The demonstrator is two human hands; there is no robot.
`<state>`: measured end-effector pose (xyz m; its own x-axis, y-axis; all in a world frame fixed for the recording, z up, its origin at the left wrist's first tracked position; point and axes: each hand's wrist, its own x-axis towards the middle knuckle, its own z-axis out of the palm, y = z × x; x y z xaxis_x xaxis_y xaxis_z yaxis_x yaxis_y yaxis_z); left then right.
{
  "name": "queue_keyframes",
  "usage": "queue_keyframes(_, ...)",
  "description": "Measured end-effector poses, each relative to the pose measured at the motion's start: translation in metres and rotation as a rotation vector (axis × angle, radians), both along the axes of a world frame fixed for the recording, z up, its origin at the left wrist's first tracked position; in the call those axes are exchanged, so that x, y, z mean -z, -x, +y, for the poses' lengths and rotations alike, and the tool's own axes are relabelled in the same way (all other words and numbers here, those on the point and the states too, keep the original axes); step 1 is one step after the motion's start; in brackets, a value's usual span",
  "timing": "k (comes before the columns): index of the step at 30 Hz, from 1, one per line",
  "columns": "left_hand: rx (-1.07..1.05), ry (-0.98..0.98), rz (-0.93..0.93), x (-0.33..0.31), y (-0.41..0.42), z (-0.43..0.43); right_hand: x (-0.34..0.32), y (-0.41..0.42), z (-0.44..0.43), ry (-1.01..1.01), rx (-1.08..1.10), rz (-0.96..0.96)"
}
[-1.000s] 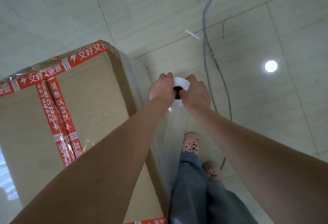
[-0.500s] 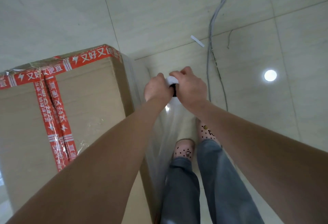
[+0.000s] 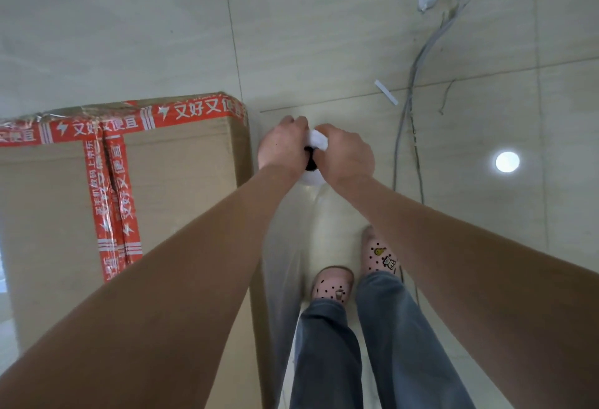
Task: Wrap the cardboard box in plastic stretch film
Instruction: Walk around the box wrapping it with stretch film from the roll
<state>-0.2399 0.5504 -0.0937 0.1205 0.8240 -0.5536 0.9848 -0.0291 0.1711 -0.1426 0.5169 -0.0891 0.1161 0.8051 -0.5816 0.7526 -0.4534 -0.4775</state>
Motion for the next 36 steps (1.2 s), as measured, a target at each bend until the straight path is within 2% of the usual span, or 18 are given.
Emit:
queue_keyframes(2, -0.019, -0.004, 0.01, 0.002, 0.0, 0.003, 0.0, -0.002, 0.009, -0.019, -0.046, -0.013)
queue_keyframes(3, -0.058, 0.003, 0.008, 0.003, -0.001, 0.004, 0.001, -0.004, 0.01, -0.006, -0.003, 0.0)
queue_keyframes(7, -0.185, 0.056, -0.011, 0.002, -0.006, 0.01, 0.002, -0.005, -0.003, 0.182, 0.402, 0.164)
queue_keyframes(10, -0.07, 0.048, -0.013, 0.002, -0.013, 0.011, 0.005, -0.007, -0.002, 0.226, 0.517, 0.23)
queue_keyframes(15, -0.024, 0.022, 0.007, 0.002, -0.016, 0.019, 0.007, -0.011, 0.008, 0.145, 0.372, 0.183)
queue_keyframes(20, -0.296, 0.039, -0.047, 0.002, -0.012, 0.023, 0.001, -0.016, 0.035, 0.069, 0.095, 0.053)
queue_keyframes(23, -0.343, 0.017, -0.04, -0.001, -0.014, 0.033, 0.002, -0.018, 0.051, -0.012, 0.035, -0.013)
queue_keyframes(25, -0.306, -0.008, 0.01, -0.004, -0.011, 0.043, 0.005, -0.015, 0.057, -0.01, 0.13, 0.026)
queue_keyframes(29, -0.151, -0.025, 0.147, -0.01, 0.006, 0.053, 0.012, 0.004, 0.06, 0.231, 0.385, 0.238)
queue_keyframes(32, 0.038, -0.04, 0.177, -0.015, 0.01, 0.059, 0.014, 0.014, 0.06, 0.218, 0.372, 0.276)
queue_keyframes(36, 0.215, -0.061, 0.136, -0.014, -0.004, 0.069, 0.011, 0.006, 0.069, 0.158, 0.268, 0.192)
